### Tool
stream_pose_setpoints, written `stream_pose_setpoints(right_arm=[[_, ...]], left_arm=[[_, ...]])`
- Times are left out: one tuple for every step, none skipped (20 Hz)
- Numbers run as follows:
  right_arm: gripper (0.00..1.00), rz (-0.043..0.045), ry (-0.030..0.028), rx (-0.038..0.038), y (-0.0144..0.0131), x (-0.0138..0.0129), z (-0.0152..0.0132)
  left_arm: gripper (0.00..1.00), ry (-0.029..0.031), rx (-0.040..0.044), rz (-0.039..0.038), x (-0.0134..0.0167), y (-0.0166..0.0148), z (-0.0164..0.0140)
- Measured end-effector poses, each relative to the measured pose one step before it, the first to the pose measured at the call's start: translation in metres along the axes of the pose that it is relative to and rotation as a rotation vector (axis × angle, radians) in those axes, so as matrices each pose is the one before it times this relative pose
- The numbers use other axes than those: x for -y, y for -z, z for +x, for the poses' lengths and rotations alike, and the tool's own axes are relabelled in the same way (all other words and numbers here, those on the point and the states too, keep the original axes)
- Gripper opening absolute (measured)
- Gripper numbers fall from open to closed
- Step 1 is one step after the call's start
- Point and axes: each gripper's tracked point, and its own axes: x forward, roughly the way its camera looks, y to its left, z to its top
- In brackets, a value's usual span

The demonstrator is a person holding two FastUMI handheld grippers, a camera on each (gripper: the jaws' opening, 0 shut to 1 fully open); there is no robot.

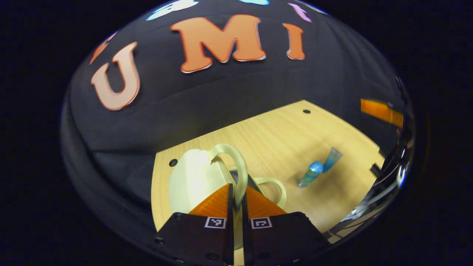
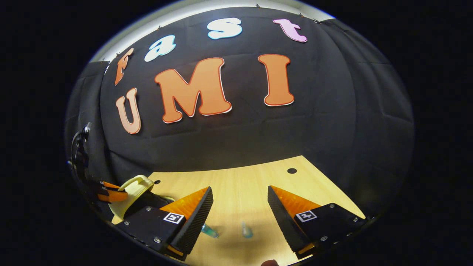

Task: First open the suitcase, pack the skin care products into it, and then close the suitcase.

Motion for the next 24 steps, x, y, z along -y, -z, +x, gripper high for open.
stream_pose_setpoints(right_arm=[[0.94, 0.00597, -0.00774, 0.00076, -0.00075, -0.00938, 0.00054], [0.94, 0.00488, -0.00996, -0.00129, -0.0002, -0.01067, -0.00042], [0.94, 0.00453, -0.00825, 0.00139, -0.0004, -0.00946, -0.00042], [0.95, 0.00473, -0.00707, 0.00248, -0.00172, -0.00984, 0.00028], [0.94, 0.00518, -0.00725, 0.00172, -0.00082, -0.00944, -0.00004], [0.94, 0.00722, -0.0048, 0.00193, -0.00167, -0.00921, 0.00043], [0.94, 0.00779, -0.00628, 0.00332, -0.00147, -0.00954, 0.00036], [0.94, 0.00838, -0.00505, 0.0028, -0.00059, -0.00899, 0.00088], [0.94, 0.01004, -0.00715, -0.0006, -0.00001, -0.00903, 0.00063], [0.94, 0.01393, -0.00796, -0.00361, 0.00061, -0.00846, 0.00103], [0.94, 0.01378, -0.00982, -0.00458, 0.00137, -0.00908, 0.00092], [0.94, 0.0101, -0.00941, -0.00908, 0.00178, -0.00895, 0.00196], [0.95, 0.00593, -0.0022, -0.00874, 0.00284, -0.00743, 0.00113], [0.95, 0.00072, -0.00008, -0.0049, 0.00206, -0.00657, 0.00187], [0.95, -0.00258, -0.00224, 0.00087, 0.00032, -0.00698, 0.00037], [0.95, -0.00366, -0.00016, 0.00471, -0.00086, -0.00606, 0.00003], [0.95, -0.00454, -0.00073, 0.00066, -0.00016, -0.00547, 0.00103], [0.95, -0.00462, -0.00115, -0.00224, 0.00096, -0.00522, 0.0009], [0.95, -0.0044, 0.00144, -0.0044, 0.00227, -0.00291, 0.00116], [0.95, -0.00145, 0.00252, -0.00581, 0.00227, -0.00098, 0.00131], [0.95, 0.00211, 0.00378, -0.00839, 0.00322, -0.00107, 0.00115], [0.95, 0.00489, 0.00324, -0.00745, 0.00234, -0.00055, 0.00013], [0.95, 0.00565, 0.00299, -0.00371, 0.00129, -0.00095, 0.00077], [0.95, 0.00253, 0.00201, -0.00096, 0.00013, -0.00119, 0.00083]], left_arm=[[0.1, 0.02129, 0.01786, -0.06246, -0.0093, -0.00322, 0.00085], [0.1, 0.025, 0.01787, -0.0545, -0.00871, -0.00429, 0.00091], [0.1, 0.02045, 0.01822, -0.04826, -0.00928, -0.00481, 0.00133], [0.1, 0.00992, 0.01848, -0.04307, -0.01083, -0.00567, 0.00174], [0.1, 0.00254, 0.01644, -0.03706, -0.00578, 0.01173, -0.00761], [0.1, -0.00378, 0.01761, -0.03202, -0.01326, -0.0036, -0.00173], [0.1, -0.00241, 0.01935, -0.03302, -0.0147, 0.00654, 0.00138], [0.1, 0.00182, 0.011, -0.03366, -0.00942, 0.00013, -0.0027], [0.1, 0.01276, 0.0049, -0.03014, -0.0141, -0.00188, -0.00486], [0.12, 0.0215, 0.01123, -0.0283, -0.0189, -0.007, -0.00799], [0.1, 0.01581, 0.00284, -0.03892, -0.0168, -0.0015, -0.00455], [0.1, 0.01735, 0.0114, -0.0362, -0.01844, -0.0037, -0.00654], [0.1, 0.00868, 0.01418, -0.03633, -0.01705, -0.005, -0.00586], [0.1, -0.00115, 0.00911, -0.02711, -0.01677, -0.0028, -0.00672], [0.1, -0.00976, -0.00021, -0.01519, -0.01554, -0.00041, -0.00506], [0.1, -0.02286, -0.00222, 0.00165, -0.01724, 0.00112, -0.00115], [0.1, -0.03855, -0.01053, 0.01192, -0.02128, 0.00717, 0.00318], [0.1, -0.04386, -0.01127, 0.016, -0.02152, 0.00545, 0.00059], [0.06, -0.03643, -0.00558, 0.01906, -0.01977, 0.00611, 0.004], [0.06, -0.03025, -0.00233, 0.01092, -0.01908, 0.00463, 0.00455], [0.05, -0.03076, -0.01475, -0.00524, -0.01533, 0.00863, 0.00554], [0.05, -0.02882, -0.01201, -0.01106, -0.01475, 0.00771, 0.00656], [0.05, -0.03263, -0.01651, -0.01759, -0.01835, 0.00962, 0.01113], [0.07, -0.03481, -0.01515, -0.02651, -0.01769, 0.00963, 0.0089]])
